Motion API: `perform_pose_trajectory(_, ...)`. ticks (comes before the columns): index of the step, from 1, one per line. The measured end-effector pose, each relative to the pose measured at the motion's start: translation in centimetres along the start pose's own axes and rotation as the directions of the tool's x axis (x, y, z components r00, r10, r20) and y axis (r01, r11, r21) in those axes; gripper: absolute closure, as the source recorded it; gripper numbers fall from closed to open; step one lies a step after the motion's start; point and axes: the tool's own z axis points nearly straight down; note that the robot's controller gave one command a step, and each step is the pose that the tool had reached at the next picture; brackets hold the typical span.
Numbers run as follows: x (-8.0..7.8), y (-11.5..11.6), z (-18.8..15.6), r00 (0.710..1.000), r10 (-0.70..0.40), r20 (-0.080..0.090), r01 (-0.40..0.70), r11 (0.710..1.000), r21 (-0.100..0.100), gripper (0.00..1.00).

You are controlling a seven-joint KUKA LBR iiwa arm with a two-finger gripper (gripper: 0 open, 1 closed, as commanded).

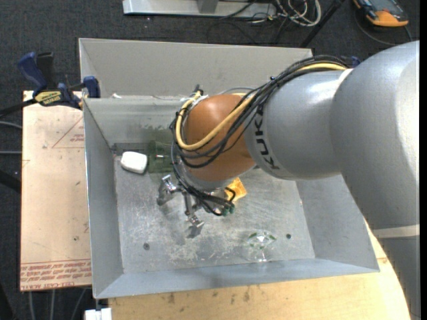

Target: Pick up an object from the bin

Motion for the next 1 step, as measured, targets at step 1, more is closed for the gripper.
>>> perform_pose_trajectory(1, -0.4, -2.63, 0.27, 0.972, 0.234, 0.003, -0.234, 0.972, 0.0, 0.0)
